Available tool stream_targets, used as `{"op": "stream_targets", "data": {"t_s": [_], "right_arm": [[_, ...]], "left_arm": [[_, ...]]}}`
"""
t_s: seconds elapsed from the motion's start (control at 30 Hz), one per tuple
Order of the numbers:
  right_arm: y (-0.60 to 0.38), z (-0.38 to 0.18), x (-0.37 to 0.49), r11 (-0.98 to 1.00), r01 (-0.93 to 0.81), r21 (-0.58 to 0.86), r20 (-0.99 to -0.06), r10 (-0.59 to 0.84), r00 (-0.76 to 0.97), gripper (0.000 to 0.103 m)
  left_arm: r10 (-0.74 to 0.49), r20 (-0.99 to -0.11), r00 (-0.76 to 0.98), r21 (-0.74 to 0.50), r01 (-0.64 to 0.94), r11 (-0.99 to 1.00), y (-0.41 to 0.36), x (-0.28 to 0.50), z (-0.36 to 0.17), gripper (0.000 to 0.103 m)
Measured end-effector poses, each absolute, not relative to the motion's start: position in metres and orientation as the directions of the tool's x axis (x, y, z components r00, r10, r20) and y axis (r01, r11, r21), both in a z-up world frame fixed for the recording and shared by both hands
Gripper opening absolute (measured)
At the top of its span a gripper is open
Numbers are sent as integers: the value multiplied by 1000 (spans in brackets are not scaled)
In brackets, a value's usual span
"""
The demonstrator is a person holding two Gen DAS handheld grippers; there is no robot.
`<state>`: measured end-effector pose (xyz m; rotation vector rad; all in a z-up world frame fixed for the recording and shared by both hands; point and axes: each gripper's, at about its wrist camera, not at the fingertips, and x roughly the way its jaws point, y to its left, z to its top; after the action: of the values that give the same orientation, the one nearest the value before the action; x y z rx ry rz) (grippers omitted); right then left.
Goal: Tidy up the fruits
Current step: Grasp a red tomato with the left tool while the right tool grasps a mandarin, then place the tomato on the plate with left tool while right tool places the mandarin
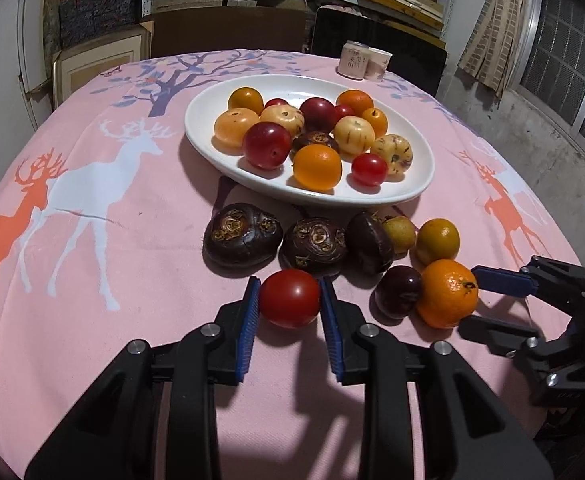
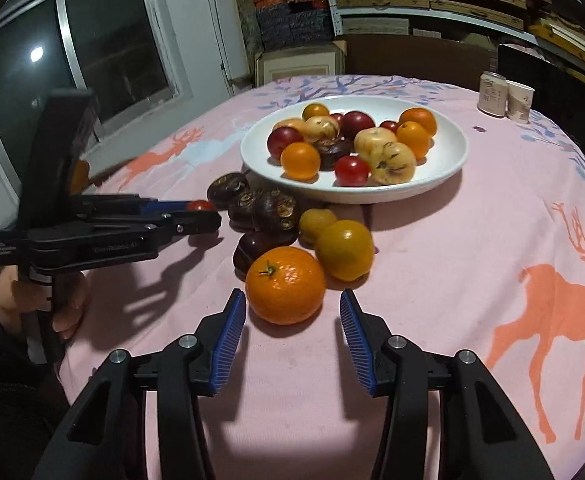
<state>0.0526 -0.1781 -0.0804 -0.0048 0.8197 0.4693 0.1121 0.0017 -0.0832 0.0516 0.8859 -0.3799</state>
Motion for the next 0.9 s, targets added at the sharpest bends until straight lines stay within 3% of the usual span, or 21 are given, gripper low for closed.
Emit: {"op": "stream_targets", "data": {"t_s": [0.23, 0.9], "right_arm": [[-164, -85, 66, 909, -382, 166, -745, 369, 556, 46], [-230, -68, 53, 896, -257, 361, -643, 439, 628, 45]], "left_arm": [[-298, -772, 561, -111, 343, 933, 1, 115, -86, 29], [-338, -733, 590, -123, 373, 920, 4, 112, -64, 29]]}}
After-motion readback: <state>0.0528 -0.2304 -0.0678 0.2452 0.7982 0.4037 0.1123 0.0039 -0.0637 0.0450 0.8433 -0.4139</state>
